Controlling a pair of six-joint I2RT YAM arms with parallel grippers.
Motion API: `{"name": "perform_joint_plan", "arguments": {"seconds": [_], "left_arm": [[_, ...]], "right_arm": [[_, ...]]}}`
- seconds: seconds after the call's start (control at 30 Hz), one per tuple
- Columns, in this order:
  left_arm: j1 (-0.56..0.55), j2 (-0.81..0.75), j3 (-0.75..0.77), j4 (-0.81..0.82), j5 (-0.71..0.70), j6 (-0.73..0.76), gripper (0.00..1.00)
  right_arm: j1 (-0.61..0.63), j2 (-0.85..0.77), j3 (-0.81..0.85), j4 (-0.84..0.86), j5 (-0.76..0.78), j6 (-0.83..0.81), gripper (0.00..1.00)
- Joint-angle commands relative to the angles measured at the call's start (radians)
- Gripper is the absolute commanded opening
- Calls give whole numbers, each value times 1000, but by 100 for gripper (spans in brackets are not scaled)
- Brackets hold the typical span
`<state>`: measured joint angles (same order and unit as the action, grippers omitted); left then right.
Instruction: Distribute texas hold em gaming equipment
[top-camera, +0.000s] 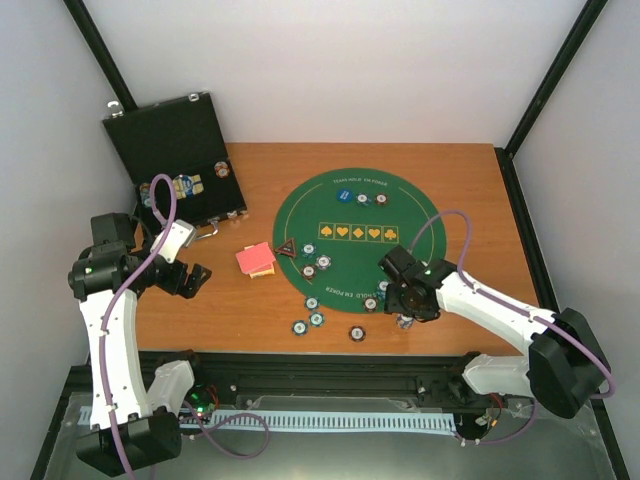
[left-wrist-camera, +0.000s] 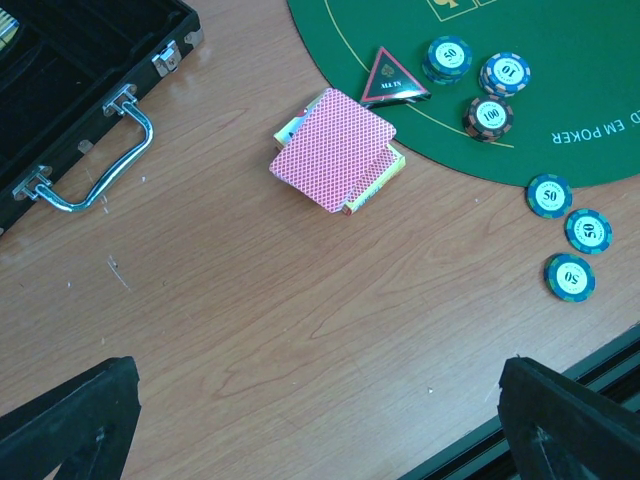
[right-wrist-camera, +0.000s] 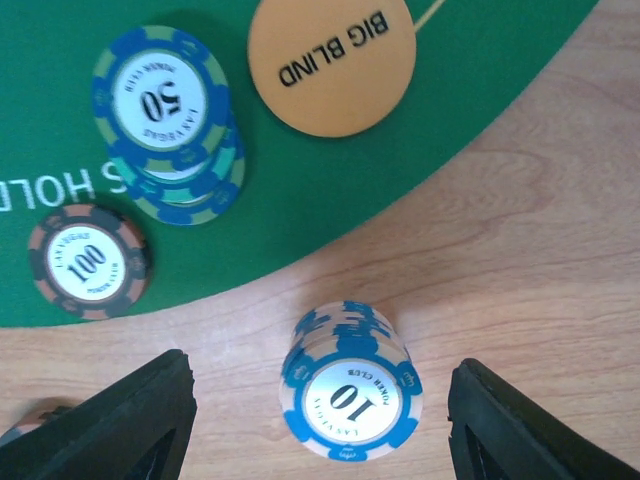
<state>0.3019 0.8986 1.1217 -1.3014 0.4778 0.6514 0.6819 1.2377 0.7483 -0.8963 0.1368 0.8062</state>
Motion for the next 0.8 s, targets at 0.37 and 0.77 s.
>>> {"name": "perform_joint_plan", "arguments": {"seconds": [0.37, 0.77], "left_arm": [[2, 5, 37, -9, 16, 7, 100], [2, 4, 43, -8, 21, -1, 100]], "right_arm": [[-36, -7, -87, 83, -34, 2, 69], [-47, -6, -112, 102, -33, -5, 63]]}}
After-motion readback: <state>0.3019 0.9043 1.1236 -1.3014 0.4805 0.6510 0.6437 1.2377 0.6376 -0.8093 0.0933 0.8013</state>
